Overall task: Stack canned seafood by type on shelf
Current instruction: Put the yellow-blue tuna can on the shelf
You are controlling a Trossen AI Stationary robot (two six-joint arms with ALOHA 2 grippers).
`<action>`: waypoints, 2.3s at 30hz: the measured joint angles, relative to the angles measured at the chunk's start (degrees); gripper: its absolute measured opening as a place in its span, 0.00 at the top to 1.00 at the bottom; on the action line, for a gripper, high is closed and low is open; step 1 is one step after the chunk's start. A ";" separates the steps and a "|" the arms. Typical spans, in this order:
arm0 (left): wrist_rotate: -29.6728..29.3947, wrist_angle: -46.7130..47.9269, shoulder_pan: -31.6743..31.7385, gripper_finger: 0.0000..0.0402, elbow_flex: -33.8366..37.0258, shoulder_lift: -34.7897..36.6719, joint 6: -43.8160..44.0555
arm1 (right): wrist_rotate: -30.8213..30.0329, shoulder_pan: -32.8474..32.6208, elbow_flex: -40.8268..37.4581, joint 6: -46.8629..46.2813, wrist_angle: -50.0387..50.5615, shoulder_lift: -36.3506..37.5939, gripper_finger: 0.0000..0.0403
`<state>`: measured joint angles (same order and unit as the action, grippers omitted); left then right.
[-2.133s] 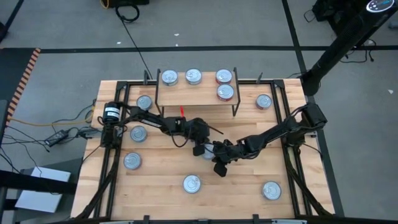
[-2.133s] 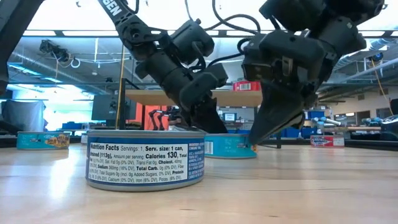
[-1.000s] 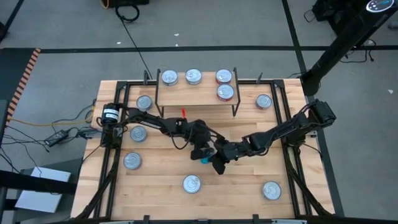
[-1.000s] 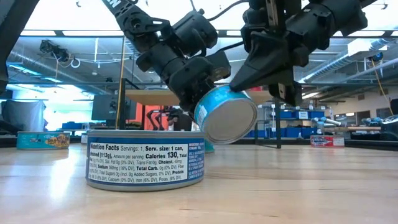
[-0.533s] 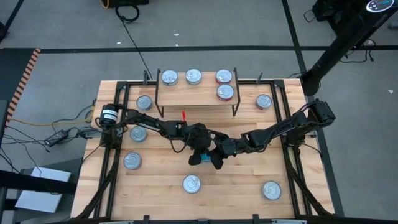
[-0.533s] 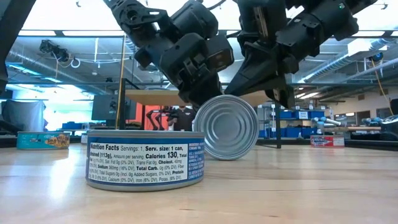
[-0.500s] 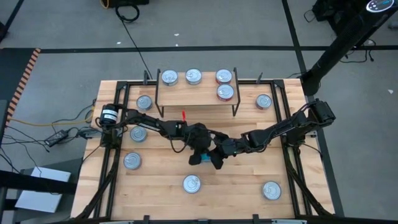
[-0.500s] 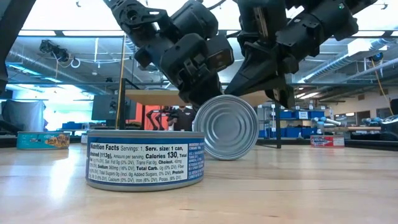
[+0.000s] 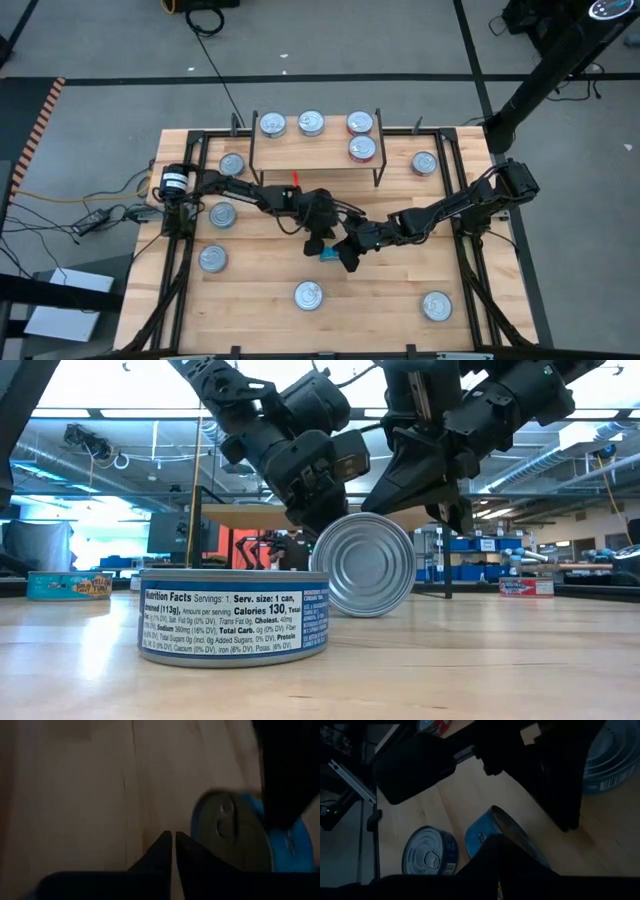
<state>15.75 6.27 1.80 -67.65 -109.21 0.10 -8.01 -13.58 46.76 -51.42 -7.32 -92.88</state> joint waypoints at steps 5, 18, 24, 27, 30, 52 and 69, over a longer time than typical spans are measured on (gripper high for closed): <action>-0.07 15.05 0.46 0.82 -5.99 0.00 -2.23 | 0.11 -0.04 0.03 0.63 0.34 0.00 0.98; 0.48 33.67 -0.20 0.52 -12.70 0.31 -8.02 | 0.19 -0.07 0.04 2.81 0.62 0.00 0.98; -0.04 26.67 -0.13 0.49 -8.60 0.40 -4.38 | 0.19 -0.11 0.02 3.39 0.57 0.00 0.98; -0.19 21.13 0.04 0.49 -4.69 1.77 -1.22 | 0.17 -0.11 0.02 3.75 0.57 -0.02 0.98; -1.42 15.45 0.08 0.49 -0.28 4.64 1.44 | 0.17 -0.11 0.02 3.95 0.65 -0.02 0.98; -6.71 -10.17 -10.37 0.49 20.97 26.01 18.90 | 1.77 -0.11 -0.09 4.46 2.61 -0.22 0.98; -38.59 -1.22 -25.42 0.30 13.49 25.90 50.10 | 12.98 -0.65 -0.07 18.40 5.65 1.42 0.92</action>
<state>-22.85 5.05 -23.62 -54.16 -83.31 50.19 4.97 -14.24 46.70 -33.02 -1.67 -91.46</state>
